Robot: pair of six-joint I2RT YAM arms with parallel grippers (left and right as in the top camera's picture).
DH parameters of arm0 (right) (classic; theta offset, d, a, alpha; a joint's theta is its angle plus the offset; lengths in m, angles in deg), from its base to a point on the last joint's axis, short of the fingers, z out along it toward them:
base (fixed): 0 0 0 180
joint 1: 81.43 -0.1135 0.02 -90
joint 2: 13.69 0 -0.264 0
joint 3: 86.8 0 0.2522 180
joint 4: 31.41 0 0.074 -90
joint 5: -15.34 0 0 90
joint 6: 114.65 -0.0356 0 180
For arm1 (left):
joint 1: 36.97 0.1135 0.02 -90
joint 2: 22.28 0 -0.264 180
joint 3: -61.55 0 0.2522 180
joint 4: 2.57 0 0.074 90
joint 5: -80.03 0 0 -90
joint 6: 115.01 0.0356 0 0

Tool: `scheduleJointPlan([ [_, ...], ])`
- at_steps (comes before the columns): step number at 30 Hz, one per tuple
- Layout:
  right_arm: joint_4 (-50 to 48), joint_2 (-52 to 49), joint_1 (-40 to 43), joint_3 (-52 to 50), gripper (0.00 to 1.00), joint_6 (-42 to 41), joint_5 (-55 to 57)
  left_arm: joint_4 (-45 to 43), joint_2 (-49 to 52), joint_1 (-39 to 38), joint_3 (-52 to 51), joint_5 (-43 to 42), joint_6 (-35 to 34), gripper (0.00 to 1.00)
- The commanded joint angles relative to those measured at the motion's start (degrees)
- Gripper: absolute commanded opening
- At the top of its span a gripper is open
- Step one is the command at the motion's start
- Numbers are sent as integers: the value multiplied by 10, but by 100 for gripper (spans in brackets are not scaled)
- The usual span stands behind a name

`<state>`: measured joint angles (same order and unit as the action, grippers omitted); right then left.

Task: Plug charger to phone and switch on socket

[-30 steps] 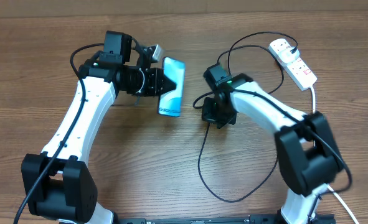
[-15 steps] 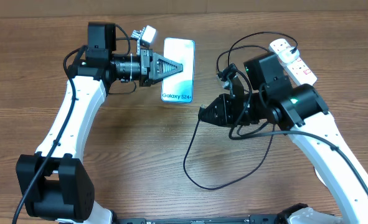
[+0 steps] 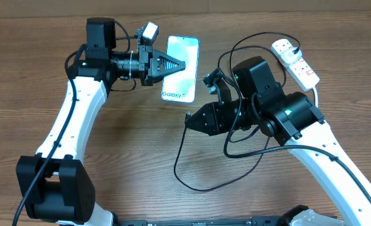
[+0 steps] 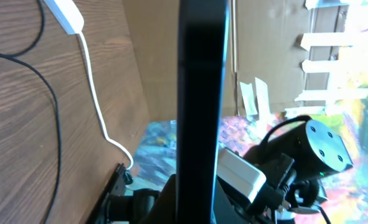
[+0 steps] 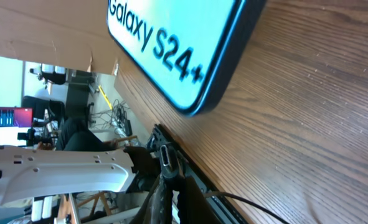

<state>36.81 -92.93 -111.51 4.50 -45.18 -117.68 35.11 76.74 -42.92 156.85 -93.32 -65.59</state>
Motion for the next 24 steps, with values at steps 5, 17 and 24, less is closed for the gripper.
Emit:
scheduleJointPlan([
  [5,-39,0,1,-1,4,-7,-48,-45,0,-1,4,-72,-6,4],
  [17,-83,-70,1,-3,4,-4,-124,-52,0,0,3,-72,-6,4],
  [24,-101,-71,2,-3,4,-4,-147,-66,0,13,3,-72,-7,4],
])
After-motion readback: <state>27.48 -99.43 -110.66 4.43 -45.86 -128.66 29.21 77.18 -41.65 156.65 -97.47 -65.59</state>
